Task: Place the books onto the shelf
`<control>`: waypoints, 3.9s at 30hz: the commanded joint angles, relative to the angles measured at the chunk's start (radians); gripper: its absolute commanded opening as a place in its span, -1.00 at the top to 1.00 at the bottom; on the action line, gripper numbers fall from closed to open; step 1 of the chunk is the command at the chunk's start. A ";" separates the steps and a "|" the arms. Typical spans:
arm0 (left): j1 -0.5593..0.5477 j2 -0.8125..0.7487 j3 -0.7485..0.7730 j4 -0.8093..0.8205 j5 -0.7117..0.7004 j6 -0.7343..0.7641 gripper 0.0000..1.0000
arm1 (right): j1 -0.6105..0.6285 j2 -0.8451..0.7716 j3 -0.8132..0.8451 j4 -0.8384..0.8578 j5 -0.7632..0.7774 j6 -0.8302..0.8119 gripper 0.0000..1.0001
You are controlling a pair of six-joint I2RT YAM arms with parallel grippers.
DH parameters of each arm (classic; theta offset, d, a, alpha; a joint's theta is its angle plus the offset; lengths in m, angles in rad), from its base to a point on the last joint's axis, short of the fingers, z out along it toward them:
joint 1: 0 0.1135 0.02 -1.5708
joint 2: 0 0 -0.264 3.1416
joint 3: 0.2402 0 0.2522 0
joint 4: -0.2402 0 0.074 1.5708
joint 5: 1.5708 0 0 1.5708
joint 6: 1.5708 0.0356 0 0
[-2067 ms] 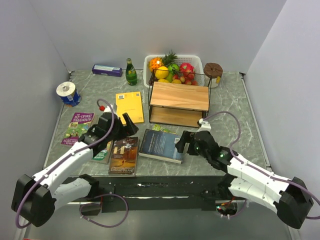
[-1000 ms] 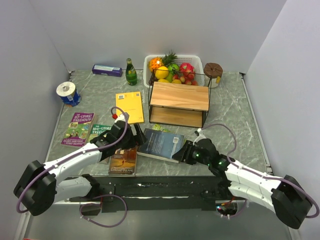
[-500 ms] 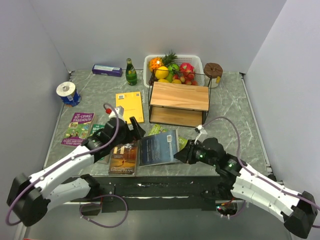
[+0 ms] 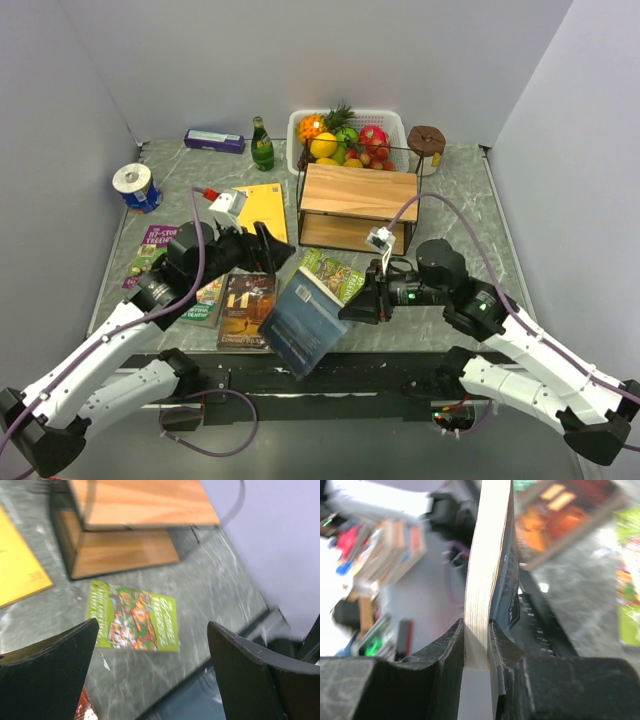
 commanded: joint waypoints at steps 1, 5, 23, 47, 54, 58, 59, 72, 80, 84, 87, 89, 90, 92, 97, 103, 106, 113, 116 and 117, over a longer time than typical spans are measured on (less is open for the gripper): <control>0.014 -0.081 0.008 0.009 0.243 0.126 -0.93 | 0.005 -0.010 0.139 0.064 -0.250 -0.054 1.00; 0.076 -0.187 -0.021 0.072 0.353 0.117 -0.93 | 0.004 0.000 0.174 0.087 -0.336 -0.037 1.00; 0.172 -0.150 -0.105 0.370 0.997 0.014 -0.93 | -0.131 0.036 0.175 0.276 -0.573 0.086 1.00; 0.173 -0.078 -0.256 0.489 0.496 -0.121 -0.93 | -0.251 0.414 0.056 0.200 -0.114 -0.002 1.00; 0.156 -0.041 -0.267 0.424 0.404 -0.155 -0.94 | -0.275 0.624 0.094 0.271 -0.033 -0.006 1.00; 0.088 0.025 -0.259 0.324 0.304 -0.150 -0.89 | -0.275 0.690 0.126 0.251 0.074 -0.029 1.00; 0.069 0.058 -0.265 0.316 0.283 -0.158 -0.79 | -0.280 0.695 0.131 0.250 0.100 -0.032 1.00; -0.065 0.145 -0.346 0.328 0.040 -0.256 -0.49 | -0.280 0.505 0.107 0.173 0.355 -0.038 -0.17; -0.109 0.223 -0.362 0.315 -0.021 -0.273 -0.50 | -0.220 0.286 -0.169 0.223 0.253 0.035 -0.39; -0.164 0.278 -0.368 0.319 -0.046 -0.287 -0.49 | -0.196 0.229 -0.370 0.341 0.162 0.120 -0.41; -0.215 0.329 -0.354 0.310 -0.088 -0.295 -0.47 | -0.193 0.215 -0.449 0.409 0.124 0.147 -0.43; -0.233 0.359 -0.352 0.311 -0.108 -0.304 -0.47 | -0.191 0.224 -0.464 0.438 0.112 0.157 -0.43; -0.249 0.368 -0.352 0.313 -0.121 -0.311 -0.46 | -0.190 0.236 -0.476 0.467 0.105 0.158 -0.44; -0.255 0.384 -0.358 0.327 -0.130 -0.322 -0.46 | -0.190 0.252 -0.498 0.510 0.085 0.172 -0.44; -0.266 0.411 -0.372 0.345 -0.128 -0.347 -0.45 | -0.176 0.371 -0.522 0.610 0.036 0.175 -0.45; -0.275 0.416 -0.389 0.353 -0.136 -0.354 -0.46 | -0.145 0.468 -0.562 0.691 0.007 0.190 -0.35; -0.278 0.424 -0.394 0.360 -0.136 -0.357 -0.46 | -0.137 0.464 -0.591 0.737 -0.011 0.213 0.05; -0.281 0.229 -0.307 0.172 -0.242 -0.296 -0.53 | -0.091 0.136 -0.517 0.514 0.024 0.212 0.95; -0.279 0.085 -0.225 0.089 -0.308 -0.247 -0.68 | -0.082 -0.039 -0.403 0.336 0.048 0.178 1.00; -0.278 0.053 -0.187 0.078 -0.329 -0.233 -0.74 | -0.082 -0.094 -0.372 0.294 0.058 0.166 1.00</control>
